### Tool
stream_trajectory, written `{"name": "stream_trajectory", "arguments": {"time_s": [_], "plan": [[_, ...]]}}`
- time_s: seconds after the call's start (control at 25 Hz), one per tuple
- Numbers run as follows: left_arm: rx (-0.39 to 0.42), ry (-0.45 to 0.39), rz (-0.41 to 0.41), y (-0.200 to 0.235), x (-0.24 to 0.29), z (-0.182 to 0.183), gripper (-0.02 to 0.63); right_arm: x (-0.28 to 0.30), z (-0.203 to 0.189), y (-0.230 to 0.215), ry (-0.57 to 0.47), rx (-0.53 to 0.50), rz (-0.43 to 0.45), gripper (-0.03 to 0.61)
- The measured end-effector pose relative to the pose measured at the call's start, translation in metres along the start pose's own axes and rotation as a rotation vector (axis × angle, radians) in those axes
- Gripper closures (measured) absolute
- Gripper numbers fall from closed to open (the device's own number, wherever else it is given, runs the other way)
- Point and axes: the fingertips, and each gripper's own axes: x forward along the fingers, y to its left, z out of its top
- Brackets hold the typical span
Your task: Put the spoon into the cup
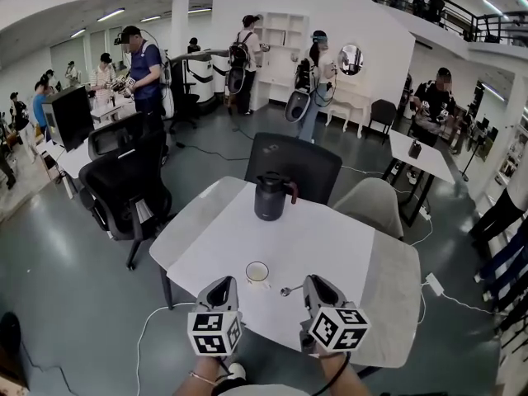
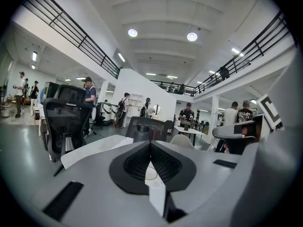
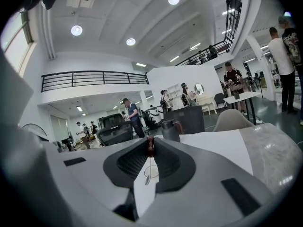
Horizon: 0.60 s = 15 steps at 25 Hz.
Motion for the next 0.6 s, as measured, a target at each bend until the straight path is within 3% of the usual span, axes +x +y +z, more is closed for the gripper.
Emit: {"name": "stream_trajectory", "arguments": {"time_s": [0.32,0.6], "plan": [[0.01,-0.008,-0.027,0.043,0.057,0.029,0.595,0.069,0.021,0.006,-0.019,0.007,-0.026,0.517],[0.005,0.02,-0.045,0.073,0.094,0.029,0.595,0.113,0.019,0.008,0.003,0.008,-0.043,0.517]]}}
